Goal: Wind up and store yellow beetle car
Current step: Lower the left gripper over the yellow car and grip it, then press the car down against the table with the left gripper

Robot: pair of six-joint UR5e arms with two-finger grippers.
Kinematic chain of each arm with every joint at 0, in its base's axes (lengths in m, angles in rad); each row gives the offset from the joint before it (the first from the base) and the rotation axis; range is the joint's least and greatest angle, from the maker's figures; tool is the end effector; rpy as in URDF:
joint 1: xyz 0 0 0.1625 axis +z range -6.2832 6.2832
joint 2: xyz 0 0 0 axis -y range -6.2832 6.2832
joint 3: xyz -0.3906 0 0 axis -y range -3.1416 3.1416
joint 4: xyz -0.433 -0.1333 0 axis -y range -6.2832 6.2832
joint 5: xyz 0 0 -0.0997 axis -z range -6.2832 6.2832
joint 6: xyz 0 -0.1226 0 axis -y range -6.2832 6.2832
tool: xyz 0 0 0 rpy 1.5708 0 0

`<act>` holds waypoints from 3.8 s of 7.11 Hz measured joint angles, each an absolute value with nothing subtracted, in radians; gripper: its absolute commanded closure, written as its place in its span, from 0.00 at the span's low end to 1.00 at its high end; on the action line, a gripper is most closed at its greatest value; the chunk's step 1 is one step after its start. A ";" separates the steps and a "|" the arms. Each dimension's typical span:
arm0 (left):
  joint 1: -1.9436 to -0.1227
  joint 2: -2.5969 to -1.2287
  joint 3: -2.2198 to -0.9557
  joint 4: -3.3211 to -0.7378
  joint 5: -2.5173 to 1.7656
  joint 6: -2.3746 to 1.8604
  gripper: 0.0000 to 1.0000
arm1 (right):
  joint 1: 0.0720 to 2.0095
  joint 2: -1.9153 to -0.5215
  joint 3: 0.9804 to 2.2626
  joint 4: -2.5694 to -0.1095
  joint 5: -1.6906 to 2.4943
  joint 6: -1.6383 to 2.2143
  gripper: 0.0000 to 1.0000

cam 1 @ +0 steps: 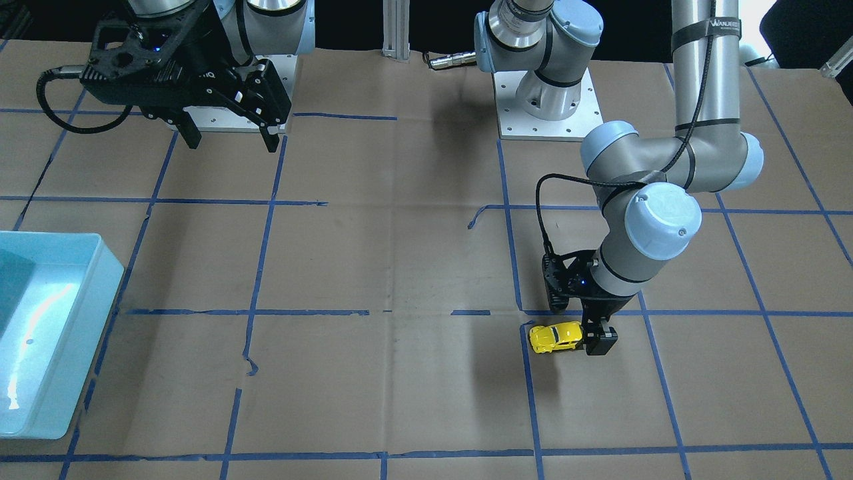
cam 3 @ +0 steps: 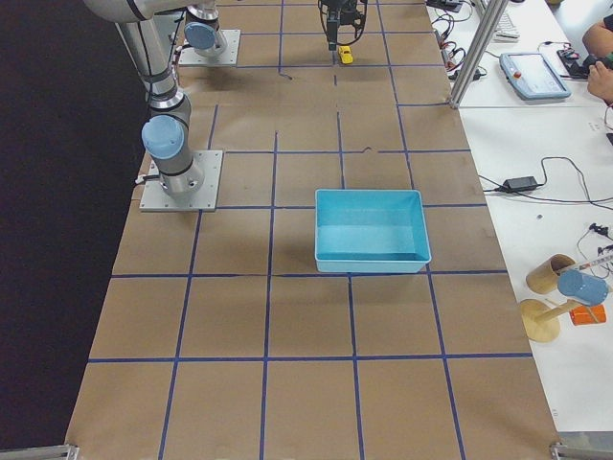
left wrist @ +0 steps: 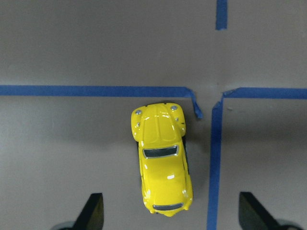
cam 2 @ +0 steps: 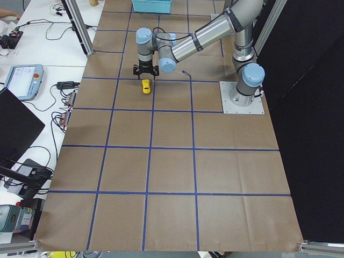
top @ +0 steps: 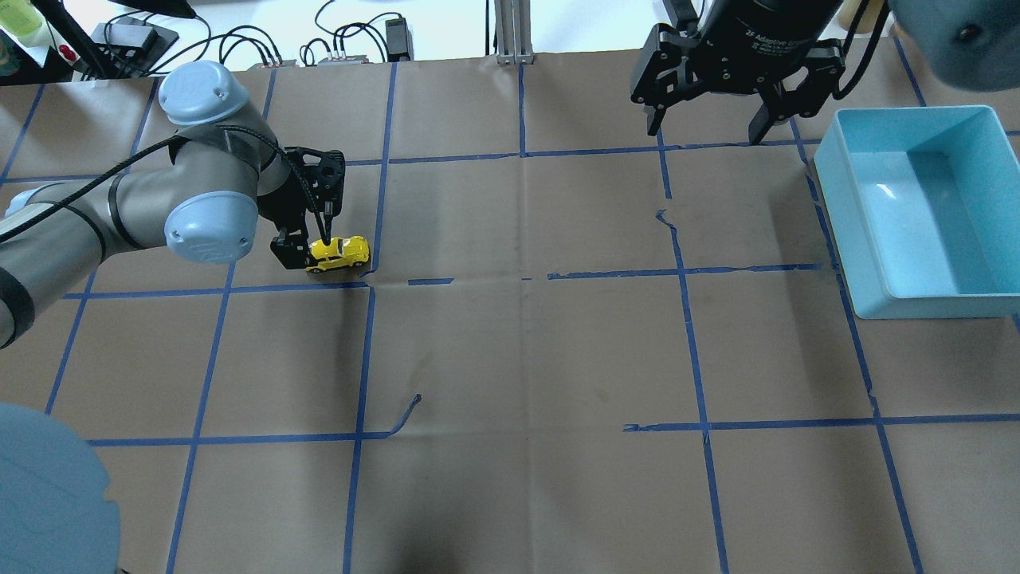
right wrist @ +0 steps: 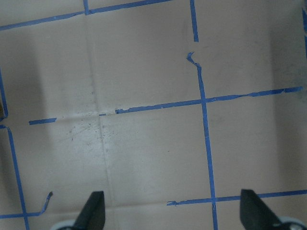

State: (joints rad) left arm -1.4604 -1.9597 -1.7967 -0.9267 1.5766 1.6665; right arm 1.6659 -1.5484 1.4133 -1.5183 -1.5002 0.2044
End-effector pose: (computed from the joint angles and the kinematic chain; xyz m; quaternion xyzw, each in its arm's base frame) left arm -0.0651 -0.6160 0.1546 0.7018 0.7122 -0.0070 0.0132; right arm 0.1933 -0.5313 0.4977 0.0531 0.9971 -0.0355 0.0410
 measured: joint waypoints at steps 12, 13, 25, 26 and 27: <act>-1.476 -2.036 -1.808 -0.905 1.588 1.683 0.55 | 1.666 -1.542 1.421 -1.525 -1.502 0.205 0.00; -1.476 -2.030 -1.805 -0.905 1.594 1.683 0.59 | 1.666 -1.541 1.422 -1.526 -1.502 0.204 0.00; -1.523 -2.042 -1.801 -0.891 1.630 1.692 0.60 | 1.664 -1.536 1.420 -1.529 -1.500 0.202 0.00; -1.521 -2.044 -1.804 -0.890 1.630 1.698 0.60 | 1.664 -1.536 1.420 -1.528 -1.500 0.202 0.00; -1.517 -2.045 -1.805 -0.890 1.629 1.704 0.60 | 1.664 -1.536 1.420 -1.528 -1.500 0.202 0.00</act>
